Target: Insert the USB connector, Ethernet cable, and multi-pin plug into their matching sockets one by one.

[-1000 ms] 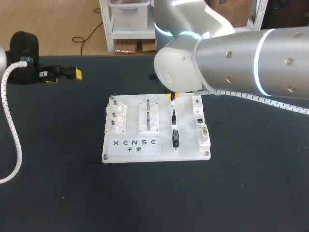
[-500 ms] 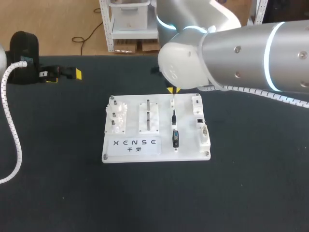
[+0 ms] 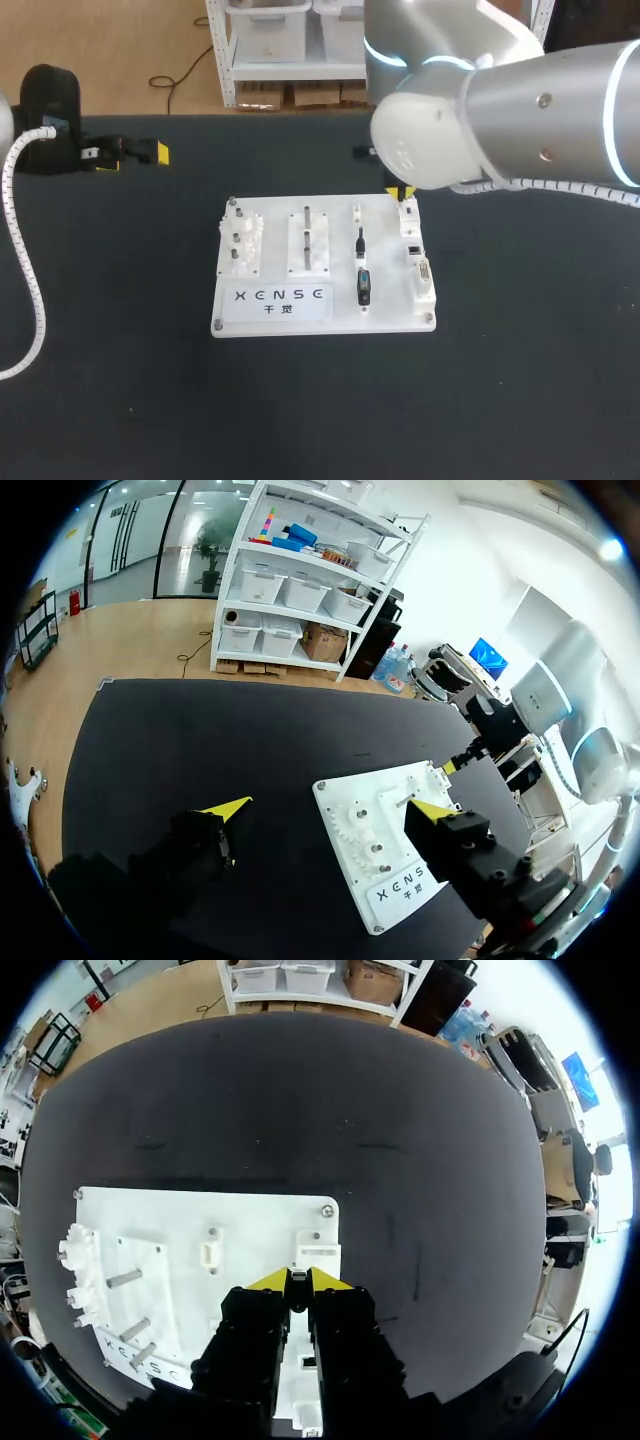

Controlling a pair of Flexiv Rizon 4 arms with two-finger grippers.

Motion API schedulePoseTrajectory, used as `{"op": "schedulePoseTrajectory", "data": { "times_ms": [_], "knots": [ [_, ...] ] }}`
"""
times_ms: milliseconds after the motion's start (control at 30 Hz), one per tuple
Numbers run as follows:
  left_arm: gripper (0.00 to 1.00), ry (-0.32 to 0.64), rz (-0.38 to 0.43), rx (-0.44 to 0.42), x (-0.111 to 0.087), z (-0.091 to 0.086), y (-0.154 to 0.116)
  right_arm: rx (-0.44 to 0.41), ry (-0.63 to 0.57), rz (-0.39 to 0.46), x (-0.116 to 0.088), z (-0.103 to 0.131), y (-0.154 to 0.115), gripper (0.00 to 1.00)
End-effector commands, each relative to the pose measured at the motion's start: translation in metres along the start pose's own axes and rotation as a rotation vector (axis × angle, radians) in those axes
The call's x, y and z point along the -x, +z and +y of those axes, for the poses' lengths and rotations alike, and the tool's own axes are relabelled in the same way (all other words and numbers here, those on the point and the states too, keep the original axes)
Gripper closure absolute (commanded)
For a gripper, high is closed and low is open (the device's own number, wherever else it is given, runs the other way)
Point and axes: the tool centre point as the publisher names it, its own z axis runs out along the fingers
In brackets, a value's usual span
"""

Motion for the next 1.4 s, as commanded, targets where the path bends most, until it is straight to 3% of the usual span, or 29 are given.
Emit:
{"op": "schedulePoseTrajectory", "data": {
  "times_ms": [33, 533, 1400],
  "knots": [
    [0.0, 0.0, 0.0, 0.0, 0.0, 0.0, 0.0, 0.0, 0.007, -0.042, -0.011, -0.009, 0.004, 1.0],
    [0.0, 0.0, 0.0, 0.0, 0.0, 0.0, 0.0, -0.003, 0.025, -0.04, -0.012, -0.018, 0.004, 1.0],
    [0.0, 0.0, 0.0, 0.0, 0.0, 0.0, 0.0, -0.01, 0.03, -0.026, -0.009, -0.013, 0.013, 1.0]
  ]
}}
